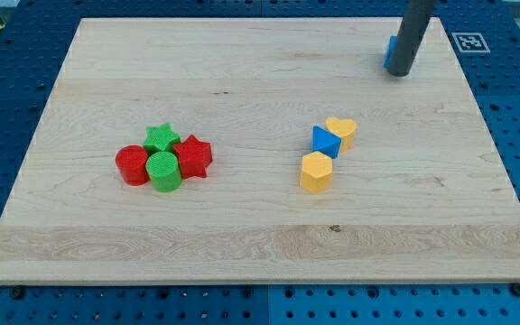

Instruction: Move the blue cube to the top right

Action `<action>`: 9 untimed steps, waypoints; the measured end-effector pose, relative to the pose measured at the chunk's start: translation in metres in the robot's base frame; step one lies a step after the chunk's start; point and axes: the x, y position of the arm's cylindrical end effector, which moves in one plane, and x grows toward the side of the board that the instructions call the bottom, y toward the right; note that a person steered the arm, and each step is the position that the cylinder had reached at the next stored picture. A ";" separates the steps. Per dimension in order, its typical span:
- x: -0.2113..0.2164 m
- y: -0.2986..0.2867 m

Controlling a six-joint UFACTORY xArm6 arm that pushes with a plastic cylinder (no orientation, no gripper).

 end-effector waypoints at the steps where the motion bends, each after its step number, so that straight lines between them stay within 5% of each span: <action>1: -0.010 0.000; 3: -0.021 -0.030; 9: -0.046 0.033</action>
